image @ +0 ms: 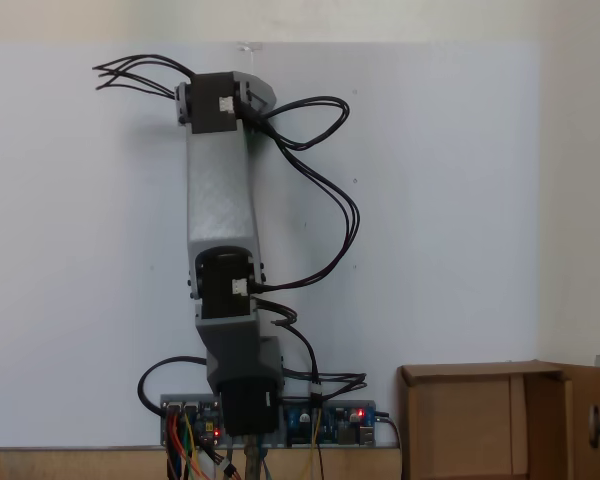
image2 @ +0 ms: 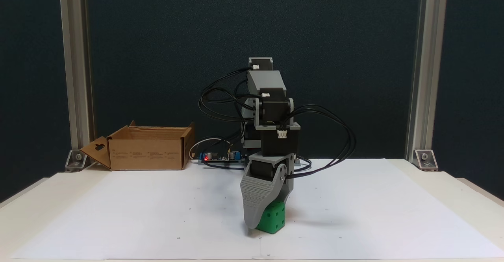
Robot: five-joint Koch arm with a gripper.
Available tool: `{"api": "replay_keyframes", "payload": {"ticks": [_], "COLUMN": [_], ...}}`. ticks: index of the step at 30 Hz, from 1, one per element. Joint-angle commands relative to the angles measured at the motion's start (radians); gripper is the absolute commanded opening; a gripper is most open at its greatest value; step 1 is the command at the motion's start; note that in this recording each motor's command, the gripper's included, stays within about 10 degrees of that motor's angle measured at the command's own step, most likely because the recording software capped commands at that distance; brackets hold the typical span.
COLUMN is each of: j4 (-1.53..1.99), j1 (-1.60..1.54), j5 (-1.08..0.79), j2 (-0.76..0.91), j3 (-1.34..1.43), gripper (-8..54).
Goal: Grasp a green dice and put it in the bin.
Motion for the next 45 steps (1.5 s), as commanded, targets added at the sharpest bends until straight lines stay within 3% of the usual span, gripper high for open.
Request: {"api": "replay_keyframes", "payload": {"ticks": [1, 11, 19, 28, 45], "j4": [-0.011, -0.017, -0.025, 0.169, 0.383], "j1": [0.008, 0.012, 0.018, 0.091, 0.528], "j5": [-0.015, 0.087, 0.107, 0.106, -0.054], "j2": [0.012, 0.011, 0.031, 0.064, 0.433], "j3": [-0.015, -0.014, -0.055, -0.469, -0.472], "gripper": [38.1, 11.7, 11.7, 11.7, 11.7]}}
